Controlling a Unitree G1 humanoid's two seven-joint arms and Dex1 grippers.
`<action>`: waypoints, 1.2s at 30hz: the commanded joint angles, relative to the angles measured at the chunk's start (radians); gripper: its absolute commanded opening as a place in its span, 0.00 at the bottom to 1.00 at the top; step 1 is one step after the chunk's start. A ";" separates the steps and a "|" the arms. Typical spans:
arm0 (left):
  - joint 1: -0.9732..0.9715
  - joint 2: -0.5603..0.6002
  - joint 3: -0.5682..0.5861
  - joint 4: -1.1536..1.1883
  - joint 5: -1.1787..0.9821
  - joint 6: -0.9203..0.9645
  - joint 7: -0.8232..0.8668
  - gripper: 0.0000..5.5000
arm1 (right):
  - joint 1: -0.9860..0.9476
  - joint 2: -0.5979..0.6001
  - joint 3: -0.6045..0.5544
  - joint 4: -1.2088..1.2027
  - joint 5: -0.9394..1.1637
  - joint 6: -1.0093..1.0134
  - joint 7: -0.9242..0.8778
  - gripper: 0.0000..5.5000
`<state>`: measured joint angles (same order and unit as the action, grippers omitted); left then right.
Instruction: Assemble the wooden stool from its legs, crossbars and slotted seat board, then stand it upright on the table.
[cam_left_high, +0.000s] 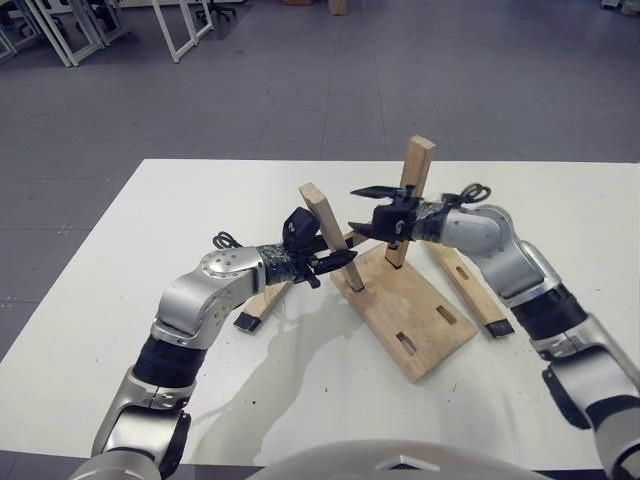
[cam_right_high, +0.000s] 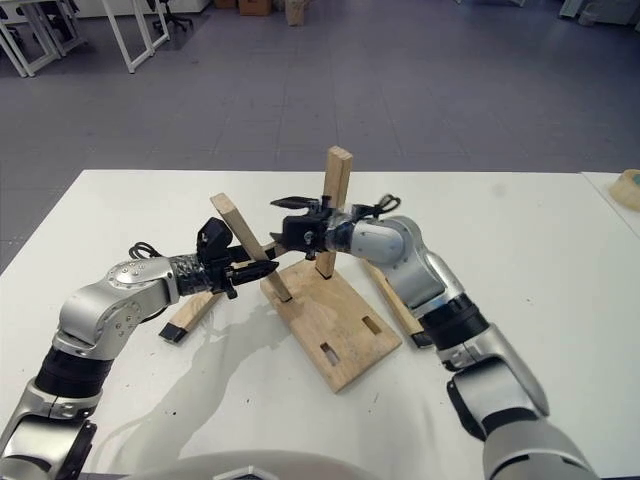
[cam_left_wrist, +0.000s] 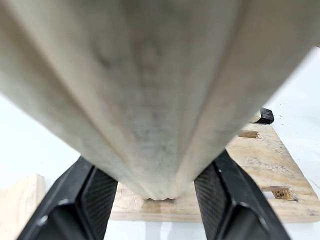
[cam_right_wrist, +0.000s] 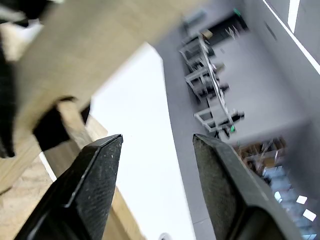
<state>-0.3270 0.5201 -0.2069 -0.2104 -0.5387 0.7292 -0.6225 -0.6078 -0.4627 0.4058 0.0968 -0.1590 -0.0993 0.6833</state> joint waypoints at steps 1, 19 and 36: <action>0.042 -0.004 -0.060 0.062 0.073 0.104 0.052 0.37 | -0.189 0.062 -0.159 -0.037 0.055 0.059 -0.096 0.47; -0.042 -0.036 -0.065 0.125 0.056 0.161 0.030 0.37 | -0.084 0.034 -0.134 -0.023 0.012 0.013 -0.063 0.47; -0.110 -0.050 -0.059 0.121 0.053 0.164 0.021 0.37 | 0.117 0.108 -0.218 -0.135 0.059 0.121 -0.178 0.47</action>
<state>-0.4570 0.4581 -0.2369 -0.1222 -0.5247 0.8182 -0.6085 -0.4933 -0.3816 0.2893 0.0448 -0.1488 0.0035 0.5783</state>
